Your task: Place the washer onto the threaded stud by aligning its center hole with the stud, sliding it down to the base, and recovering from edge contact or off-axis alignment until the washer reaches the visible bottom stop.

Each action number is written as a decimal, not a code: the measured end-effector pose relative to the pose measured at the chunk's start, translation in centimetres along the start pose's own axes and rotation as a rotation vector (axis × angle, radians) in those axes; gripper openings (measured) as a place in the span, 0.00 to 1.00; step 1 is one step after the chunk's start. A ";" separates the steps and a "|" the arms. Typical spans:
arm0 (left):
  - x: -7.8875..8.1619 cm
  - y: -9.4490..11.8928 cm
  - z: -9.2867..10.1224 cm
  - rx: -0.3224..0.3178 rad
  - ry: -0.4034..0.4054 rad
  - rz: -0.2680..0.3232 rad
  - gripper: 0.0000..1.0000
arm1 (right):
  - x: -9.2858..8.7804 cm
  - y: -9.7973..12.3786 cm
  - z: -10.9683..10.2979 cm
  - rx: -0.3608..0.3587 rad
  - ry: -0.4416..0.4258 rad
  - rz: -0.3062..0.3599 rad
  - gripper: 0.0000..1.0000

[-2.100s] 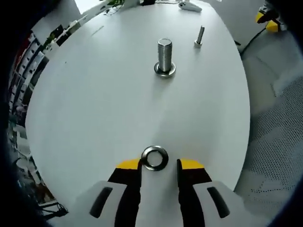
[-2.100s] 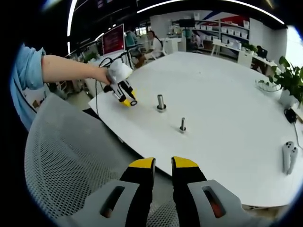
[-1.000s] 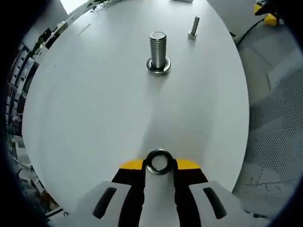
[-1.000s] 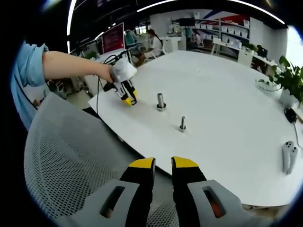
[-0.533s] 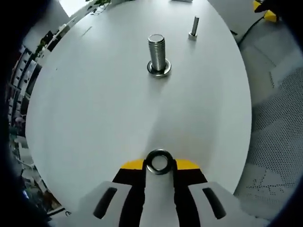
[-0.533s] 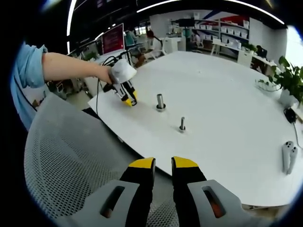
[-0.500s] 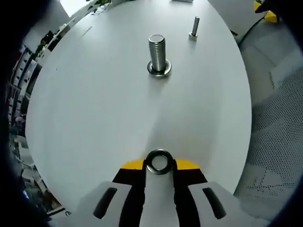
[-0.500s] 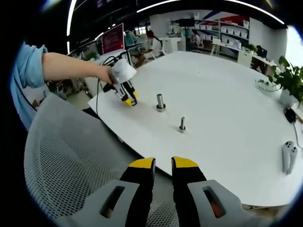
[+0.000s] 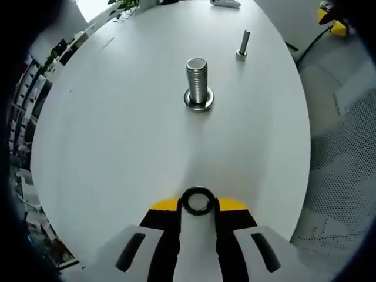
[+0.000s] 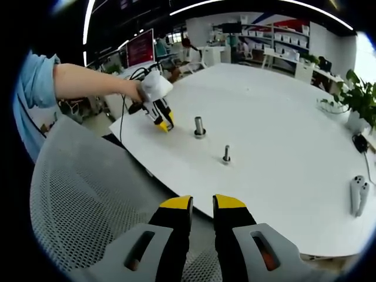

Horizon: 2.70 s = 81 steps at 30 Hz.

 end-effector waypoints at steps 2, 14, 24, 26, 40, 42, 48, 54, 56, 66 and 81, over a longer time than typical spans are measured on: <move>0.4 0.3 0.0 0.002 -0.014 -0.007 0.20 | 0.0 0.0 0.0 0.000 0.000 0.002 0.16; 3.2 1.8 0.7 -0.003 -0.063 0.022 0.20 | 0.1 0.0 0.0 0.001 -0.004 0.011 0.16; 7.4 4.4 2.2 -0.008 -0.132 0.038 0.20 | 0.2 0.1 0.1 -0.002 -0.011 0.022 0.16; 8.2 4.7 2.3 -0.002 -0.152 0.039 0.20 | 0.2 0.1 0.1 -0.003 -0.012 0.023 0.16; 11.8 3.8 1.8 0.006 -0.218 0.006 0.20 | 0.1 0.1 0.1 -0.007 -0.013 0.013 0.17; 12.1 3.5 1.7 0.005 -0.226 -0.011 0.20 | 0.1 0.1 0.1 -0.007 -0.014 0.013 0.17; 12.7 2.9 1.7 -0.006 -0.253 -0.051 0.20 | 0.0 0.1 0.0 -0.004 -0.014 0.007 0.17; 13.0 2.3 1.4 -0.007 -0.265 -0.106 0.20 | 0.1 0.1 0.1 -0.003 -0.022 0.014 0.17; 13.0 2.0 1.3 -0.004 -0.272 -0.123 0.20 | 0.1 0.1 0.1 -0.001 -0.024 0.018 0.17; 12.9 -0.3 0.9 -0.009 -0.278 -0.202 0.20 | 0.2 0.1 0.0 0.002 -0.021 0.024 0.17; 12.6 -2.2 0.9 -0.019 -0.242 -0.197 0.16 | 0.2 0.1 -0.1 0.014 -0.016 0.028 0.17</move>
Point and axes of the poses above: the point that each gripper's makers call its tool centre point, and the gripper's own axes: y roughly backward along the fingers, z roughly to its right, x roughly out of its top, the point moved 5 cm from there along y, roughly backward along the fingers, and after that the axes turned 14 degrees about -x, right-handed, at the moved point
